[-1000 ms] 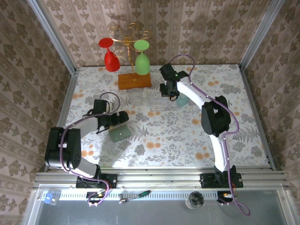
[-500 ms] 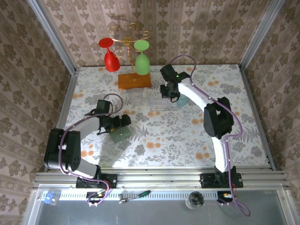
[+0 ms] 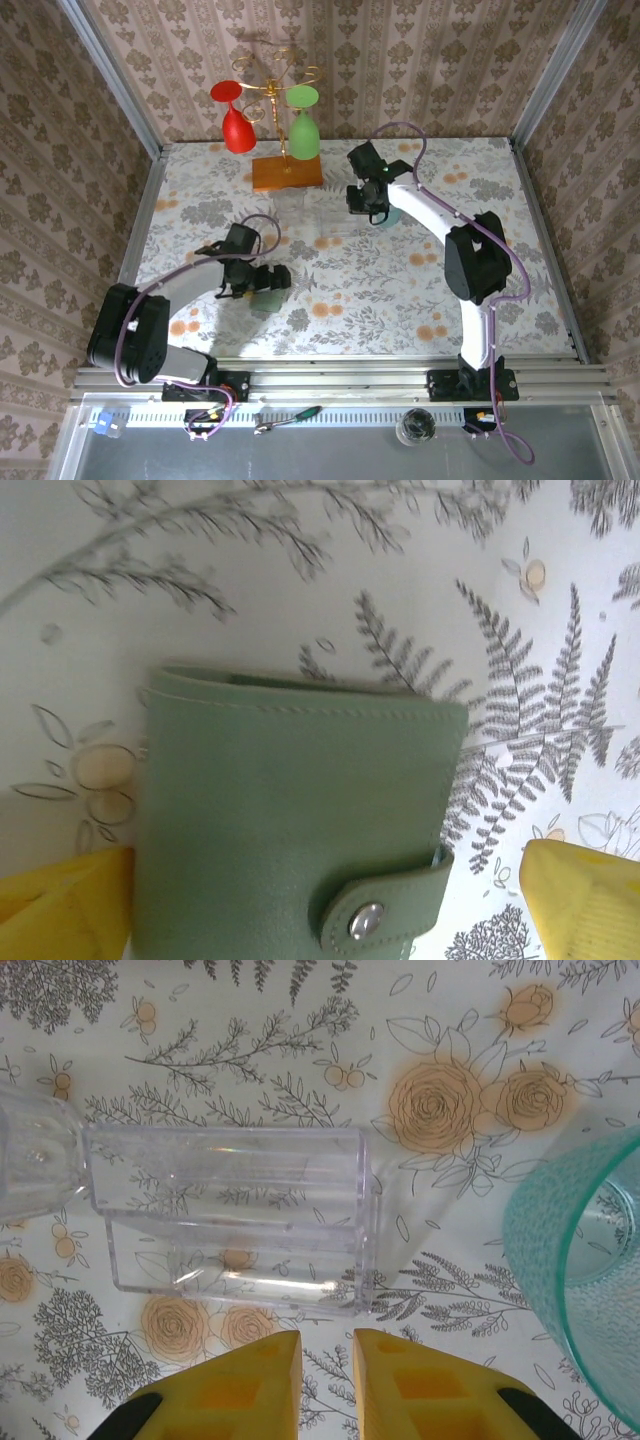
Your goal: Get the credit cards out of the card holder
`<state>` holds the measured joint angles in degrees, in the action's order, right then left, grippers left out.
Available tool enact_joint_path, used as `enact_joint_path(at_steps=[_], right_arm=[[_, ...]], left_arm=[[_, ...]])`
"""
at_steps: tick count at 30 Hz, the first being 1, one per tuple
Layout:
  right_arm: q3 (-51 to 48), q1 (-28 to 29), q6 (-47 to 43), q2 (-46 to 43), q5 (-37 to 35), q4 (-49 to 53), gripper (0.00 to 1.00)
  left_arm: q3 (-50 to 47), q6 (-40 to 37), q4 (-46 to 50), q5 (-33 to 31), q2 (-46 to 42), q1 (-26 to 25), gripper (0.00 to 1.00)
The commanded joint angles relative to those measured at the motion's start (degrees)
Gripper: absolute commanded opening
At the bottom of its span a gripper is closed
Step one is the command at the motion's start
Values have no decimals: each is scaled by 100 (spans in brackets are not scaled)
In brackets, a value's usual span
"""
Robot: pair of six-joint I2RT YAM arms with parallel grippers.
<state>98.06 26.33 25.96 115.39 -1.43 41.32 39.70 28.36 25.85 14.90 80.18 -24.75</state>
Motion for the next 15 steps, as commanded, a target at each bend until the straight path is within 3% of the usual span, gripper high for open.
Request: enact_joint_path(at_steps=[1,5,15], right_arm=[[-155,39,105,-280,101,-127,21],[-217,39,86,-312,123,-146,21],[-335,30,55,-386,143,-199,21]], left_arm=[[271,173,618,-526,63,-415,98],[599,392,1079,-997,372,-556,98],[1092,475,1401,-1128,1022,-904,92]])
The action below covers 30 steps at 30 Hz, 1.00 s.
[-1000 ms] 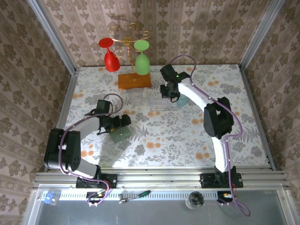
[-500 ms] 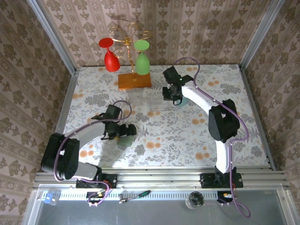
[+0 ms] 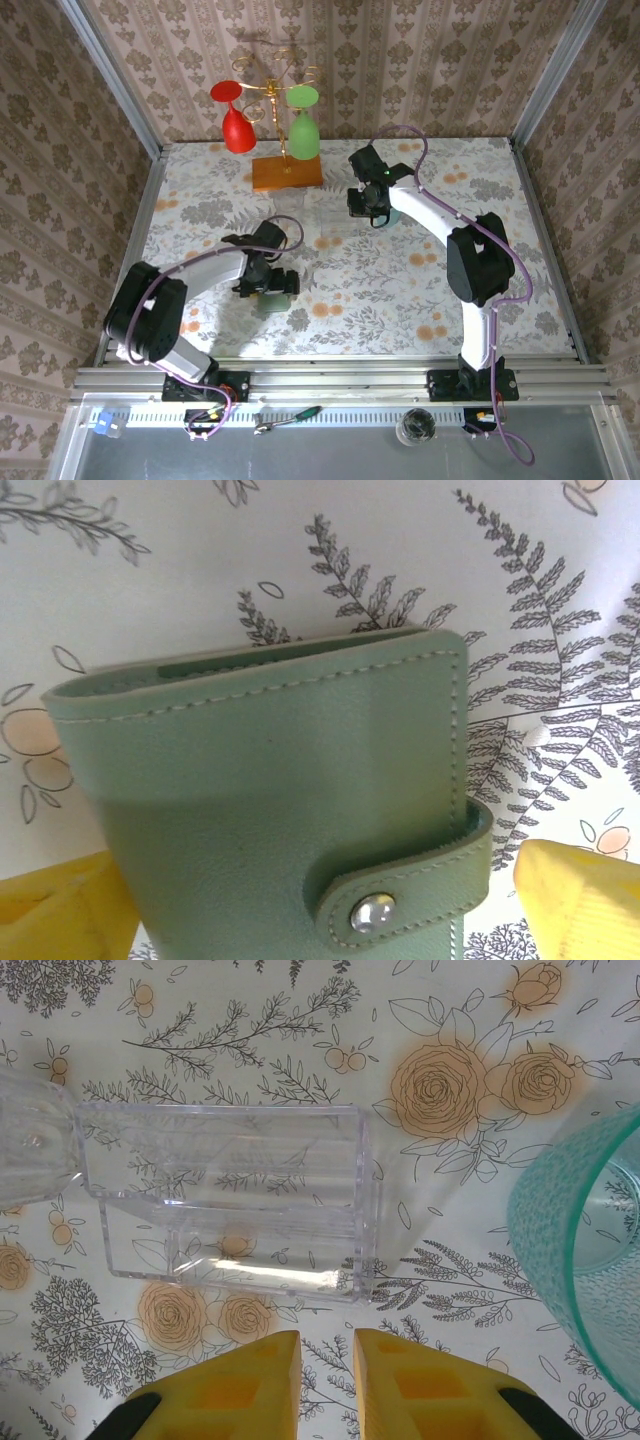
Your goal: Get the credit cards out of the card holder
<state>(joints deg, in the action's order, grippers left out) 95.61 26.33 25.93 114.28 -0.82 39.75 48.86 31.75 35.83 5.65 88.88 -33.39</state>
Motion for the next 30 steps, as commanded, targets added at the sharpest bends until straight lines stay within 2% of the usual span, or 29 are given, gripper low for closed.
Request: enact_joint_path(at_steps=[1,10,21,30], right_arm=[[-104,33,62,-277,82,-48,21],[-231,9,37,-385,84,-119,21],[-701,-145,2,-701,117,-281,21],[-1058,-198,8,-922,283,-398,21]], left_arm=[[212,148,430,-209,198,-57,89],[564,268,491,-181,219,-306,79],[1370,609,162,201,795,-654,78],[1878,821,-316,633,1438,-707,79]])
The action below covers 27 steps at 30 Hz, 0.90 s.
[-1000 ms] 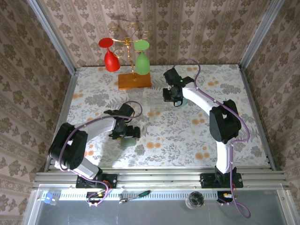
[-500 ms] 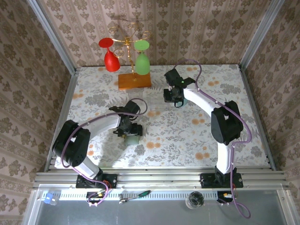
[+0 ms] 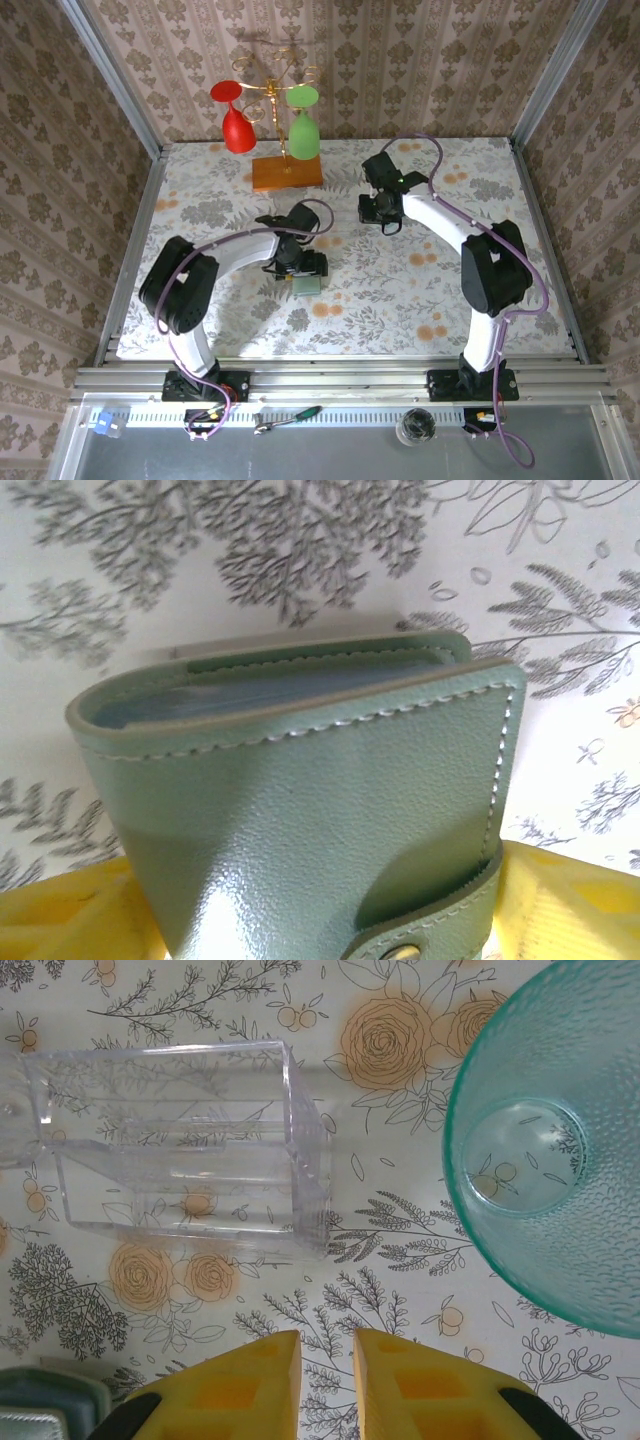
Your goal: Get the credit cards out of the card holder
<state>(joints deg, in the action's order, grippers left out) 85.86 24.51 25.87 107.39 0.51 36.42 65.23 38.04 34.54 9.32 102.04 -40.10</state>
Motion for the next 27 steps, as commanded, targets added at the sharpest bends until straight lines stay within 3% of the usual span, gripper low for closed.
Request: enact_joint_path(at_steps=[1,10,27], right_arm=[[-94,-17,29,-244,170,-80,21],[-254,-8,107,-391,295,-138,21],[-927,348,590,-1028,593,-8,22]], left_arm=[[268,198,-215,309,176,-42,79],[175,252,-541,723,164,-102,84],[-501,420,-1018,1202,-409,36,72]])
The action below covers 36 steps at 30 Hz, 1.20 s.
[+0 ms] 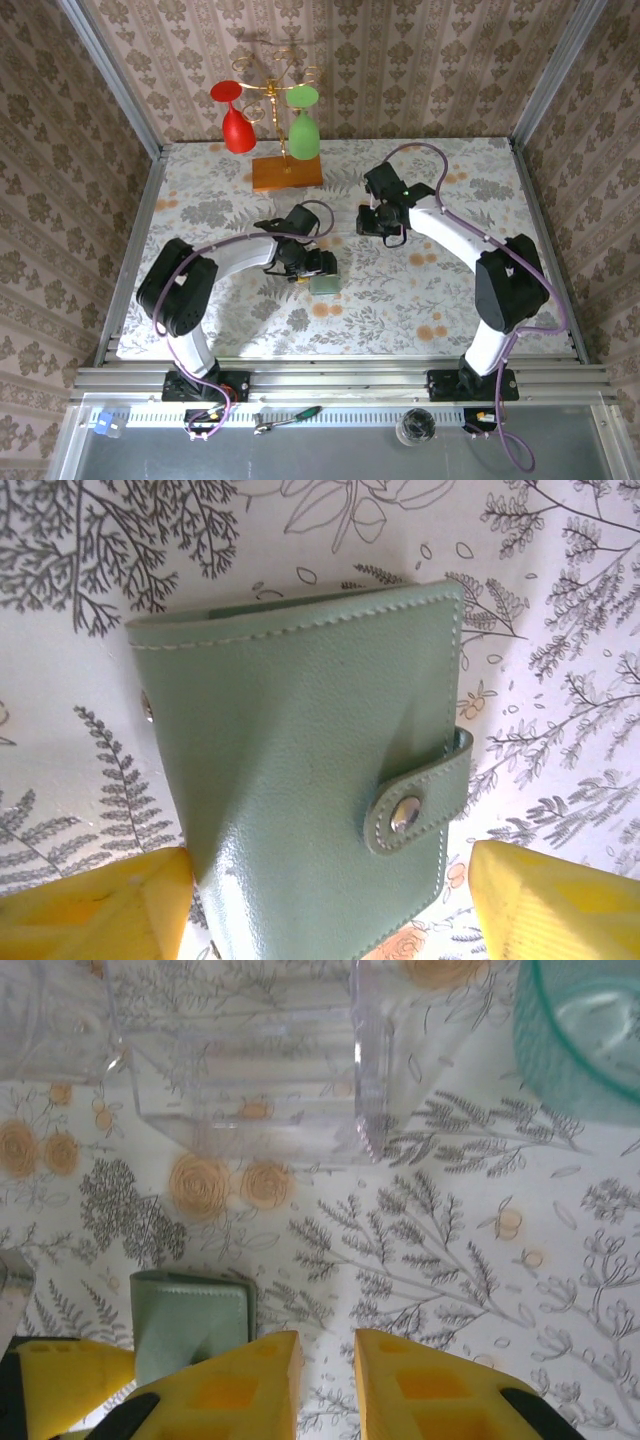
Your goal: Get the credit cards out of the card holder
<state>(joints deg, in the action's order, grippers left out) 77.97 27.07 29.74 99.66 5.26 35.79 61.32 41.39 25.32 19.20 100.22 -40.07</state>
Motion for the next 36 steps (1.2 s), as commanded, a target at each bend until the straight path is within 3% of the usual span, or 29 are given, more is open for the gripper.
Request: enact_joint_path(at_steps=[1,13,29,36], right_arm=[[-167,131,212,-291,86,72,22],[-222,494,401,-294,80,296,22],[519,1420,385,869,143,859,25],[1032,1552,255,1397,-16,1230,27]], left_arm=[[-138,89,-105,232,-259,27,72],[-599,245,-542,515,-590,202,68],[-2021,783,-1741,400,-1766,1098,66],[-2375,845,-1908,437,-2099,1353,66]])
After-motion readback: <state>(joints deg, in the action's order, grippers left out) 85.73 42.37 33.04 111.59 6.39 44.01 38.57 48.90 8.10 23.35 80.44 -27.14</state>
